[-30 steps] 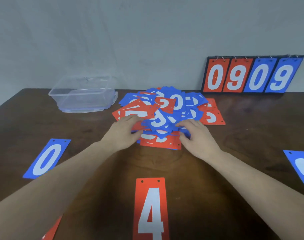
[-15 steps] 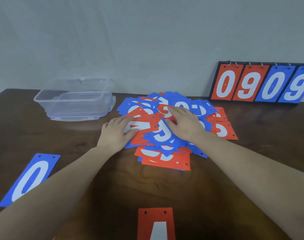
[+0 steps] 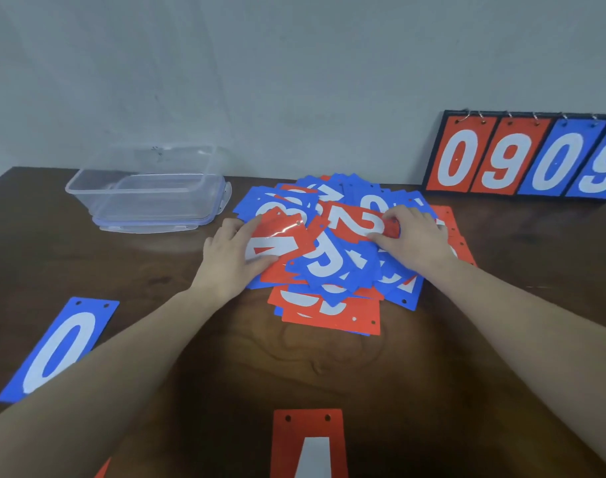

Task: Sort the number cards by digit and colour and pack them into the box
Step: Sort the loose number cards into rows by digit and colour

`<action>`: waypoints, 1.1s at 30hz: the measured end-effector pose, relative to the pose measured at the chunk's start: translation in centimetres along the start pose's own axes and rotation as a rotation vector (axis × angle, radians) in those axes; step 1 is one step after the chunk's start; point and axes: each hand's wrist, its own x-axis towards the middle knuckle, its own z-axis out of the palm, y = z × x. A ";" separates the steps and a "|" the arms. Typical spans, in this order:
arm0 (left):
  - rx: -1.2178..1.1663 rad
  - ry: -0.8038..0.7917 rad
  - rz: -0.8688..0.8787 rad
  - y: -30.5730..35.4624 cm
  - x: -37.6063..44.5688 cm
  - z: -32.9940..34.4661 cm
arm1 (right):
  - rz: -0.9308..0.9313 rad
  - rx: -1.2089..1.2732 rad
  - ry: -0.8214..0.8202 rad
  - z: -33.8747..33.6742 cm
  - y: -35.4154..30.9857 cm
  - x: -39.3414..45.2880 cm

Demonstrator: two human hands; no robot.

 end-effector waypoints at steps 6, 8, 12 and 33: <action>0.118 -0.088 -0.067 1.6 0.0 -1.9 | 0.148 -0.016 -0.192 -1.7 0.2 1.3; 0.072 -0.123 -0.098 1.9 -0.5 -2.5 | 0.175 0.053 -0.187 -2.0 0.4 1.0; 0.026 -0.199 -0.202 2.3 -1.5 -3.6 | 0.207 0.181 0.005 -2.1 0.6 -1.2; -0.922 0.187 -0.624 0.8 -18.9 -11.4 | -0.049 1.008 -0.452 -2.2 -6.4 -11.9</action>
